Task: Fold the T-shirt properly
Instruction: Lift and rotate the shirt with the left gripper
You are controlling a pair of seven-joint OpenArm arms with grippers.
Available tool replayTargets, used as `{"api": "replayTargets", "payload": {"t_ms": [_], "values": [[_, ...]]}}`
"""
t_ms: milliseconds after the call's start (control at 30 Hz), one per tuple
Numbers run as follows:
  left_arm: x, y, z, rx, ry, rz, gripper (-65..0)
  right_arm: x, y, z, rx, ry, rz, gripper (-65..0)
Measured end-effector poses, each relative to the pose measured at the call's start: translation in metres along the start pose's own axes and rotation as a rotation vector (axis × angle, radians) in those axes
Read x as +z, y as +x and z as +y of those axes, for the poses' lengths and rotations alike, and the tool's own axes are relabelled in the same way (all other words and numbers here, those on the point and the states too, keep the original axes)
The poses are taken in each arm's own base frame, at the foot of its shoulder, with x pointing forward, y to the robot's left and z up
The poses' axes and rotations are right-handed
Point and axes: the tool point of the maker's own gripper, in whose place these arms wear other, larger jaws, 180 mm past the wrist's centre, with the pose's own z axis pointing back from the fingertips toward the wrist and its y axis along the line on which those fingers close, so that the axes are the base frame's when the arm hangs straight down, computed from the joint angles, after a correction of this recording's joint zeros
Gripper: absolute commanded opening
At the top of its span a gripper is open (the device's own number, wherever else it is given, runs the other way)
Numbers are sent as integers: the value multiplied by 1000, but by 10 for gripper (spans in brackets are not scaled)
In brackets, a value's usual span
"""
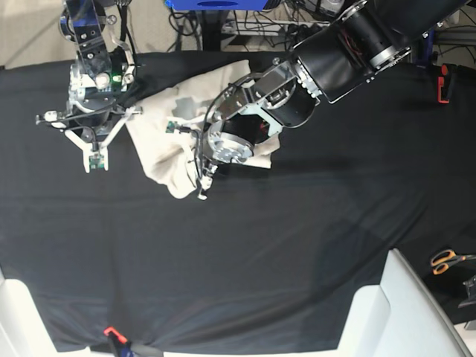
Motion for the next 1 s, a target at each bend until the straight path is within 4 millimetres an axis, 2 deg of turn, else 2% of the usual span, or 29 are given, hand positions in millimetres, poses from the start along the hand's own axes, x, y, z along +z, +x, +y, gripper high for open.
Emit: {"api": "replayTargets", "payload": {"t_ms": [200, 300, 467, 733, 867, 1000], "values": [[11, 25, 12, -40, 42, -92, -650, 0, 0, 0, -1, 0, 0, -650], [13, 28, 16, -42, 54, -100, -650, -1, -1, -4, -11, -9, 7, -650], [14, 29, 16, -44, 54, -107, -650, -8, -6, -32, -57, -72, 28, -650], [14, 38, 12, -71, 51, -138, -650, -13, -17, -61, -156, -148, 70, -650], [14, 44, 4, -100, 37, -150, -650, -13, -11, -60, -170, -148, 40, -650], [14, 45, 5, -106, 38, -150, -650, -13, -11, -63, -171, -154, 39, -650]]}}
